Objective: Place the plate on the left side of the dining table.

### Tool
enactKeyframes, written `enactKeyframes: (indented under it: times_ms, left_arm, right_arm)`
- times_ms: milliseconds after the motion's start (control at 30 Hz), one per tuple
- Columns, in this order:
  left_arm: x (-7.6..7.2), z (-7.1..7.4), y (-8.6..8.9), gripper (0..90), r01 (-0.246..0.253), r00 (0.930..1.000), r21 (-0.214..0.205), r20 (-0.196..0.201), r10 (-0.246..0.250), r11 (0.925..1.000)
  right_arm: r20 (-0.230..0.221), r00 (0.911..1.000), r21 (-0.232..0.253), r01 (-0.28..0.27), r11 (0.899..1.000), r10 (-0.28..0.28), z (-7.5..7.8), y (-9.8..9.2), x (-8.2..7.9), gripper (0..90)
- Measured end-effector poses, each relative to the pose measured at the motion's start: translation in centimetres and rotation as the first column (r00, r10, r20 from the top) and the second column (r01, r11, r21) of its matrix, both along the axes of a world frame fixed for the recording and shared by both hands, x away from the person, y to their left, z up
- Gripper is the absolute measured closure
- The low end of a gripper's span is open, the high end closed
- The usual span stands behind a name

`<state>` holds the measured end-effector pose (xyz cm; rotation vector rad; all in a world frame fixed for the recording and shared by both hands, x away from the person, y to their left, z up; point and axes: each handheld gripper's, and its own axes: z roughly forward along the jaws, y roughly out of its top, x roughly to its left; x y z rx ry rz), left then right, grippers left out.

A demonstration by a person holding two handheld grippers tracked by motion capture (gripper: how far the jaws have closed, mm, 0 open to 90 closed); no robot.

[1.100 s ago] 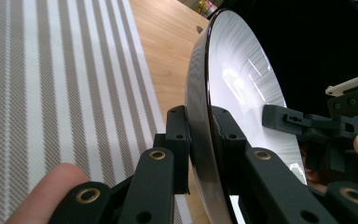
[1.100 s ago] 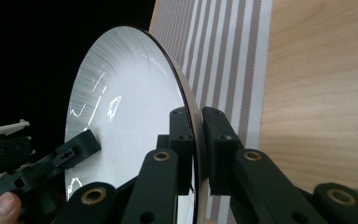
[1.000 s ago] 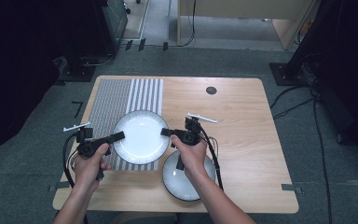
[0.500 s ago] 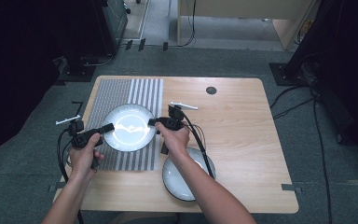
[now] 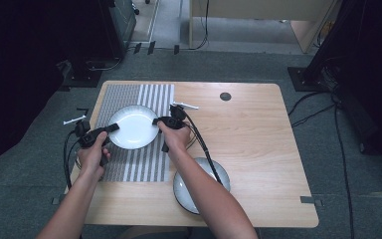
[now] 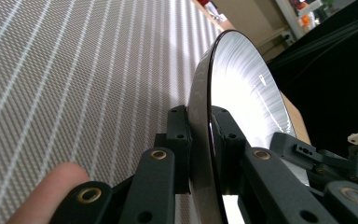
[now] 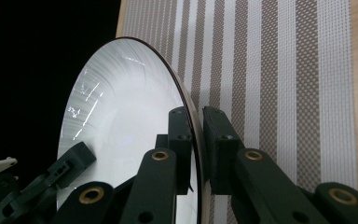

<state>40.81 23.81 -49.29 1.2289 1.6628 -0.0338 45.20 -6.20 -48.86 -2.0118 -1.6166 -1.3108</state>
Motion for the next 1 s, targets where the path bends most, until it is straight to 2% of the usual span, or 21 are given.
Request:
enactKeyframes:
  times_ms: [100,300,333,467,567,600,733,767,800,867,1000]
  left_arm:
    - [0.8,-0.3,0.0,80.0,-0.006,0.9999,0.0,-0.012,0.006,1.0]
    - [2.1,-0.7,-0.1,80.0,-0.032,0.9991,0.04,-0.025,0.033,0.9987]
    - [2.2,-0.8,-0.1,79.9,-0.05,0.9985,0.042,-0.02,0.051,0.9979]
    - [2.7,-1.5,0.1,79.9,-0.068,0.9972,0.044,-0.029,0.069,0.9967]
    - [3.1,-1.7,0.0,78.7,-0.065,0.9971,0.064,-0.035,0.067,0.9958]
    - [3.3,-1.8,-0.1,78.2,-0.077,0.9964,0.089,-0.028,0.08,0.9931]
    - [3.7,-1.6,-0.3,77.5,-0.098,0.9944,0.119,-0.027,0.102,0.988]
    - [3.7,-1.6,-0.3,77.3,-0.098,0.9944,0.119,-0.027,0.102,0.988]
    - [4.0,-1.5,-0.5,77.2,-0.096,0.9948,0.138,-0.02,0.1,0.9857]
    - [4.3,-1.3,-0.7,77.2,-0.087,0.9952,0.15,-0.031,0.092,0.9849]
    - [4.8,-1.1,-1.1,76.3,-0.078,0.9956,0.179,-0.037,0.086,0.9808]
  right_arm:
    - [0.001,0.9999,-0.013,0.013,1.0,-0.013,-0.4,0.2,0.8,82.6]
    - [-0.003,0.9992,-0.033,0.04,0.999,-0.04,-1.5,0.9,2.1,81.5]
    - [-0.002,0.9991,-0.033,0.042,0.999,-0.042,-1.6,1.0,2.2,81.5]
    - [0.01,0.9995,-0.05,0.031,0.998,-0.031,-2.1,1.5,2.8,81.6]
    - [0.019,0.9995,-0.064,0.026,0.998,-0.025,-2.6,1.7,3.2,81.7]
    - [0.023,0.9994,-0.059,0.027,0.998,-0.026,-2.7,1.8,3.3,81.8]
    - [0.052,0.9985,-0.074,0.02,0.997,-0.016,-2.9,2.2,3.6,81.1]
    - [0.052,0.9985,-0.074,0.02,0.997,-0.016,-2.9,2.2,3.6,81.1]
    - [0.068,0.9977,-0.092,0.015,0.996,-0.009,-3.1,2.3,3.7,79.9]
    - [0.08,0.9967,-0.102,0.017,0.995,-0.009,-3.2,2.2,3.9,79.8]
    - [0.094,0.9952,-0.098,0.038,0.994,-0.029,-3.4,2.1,4.1,79.7]
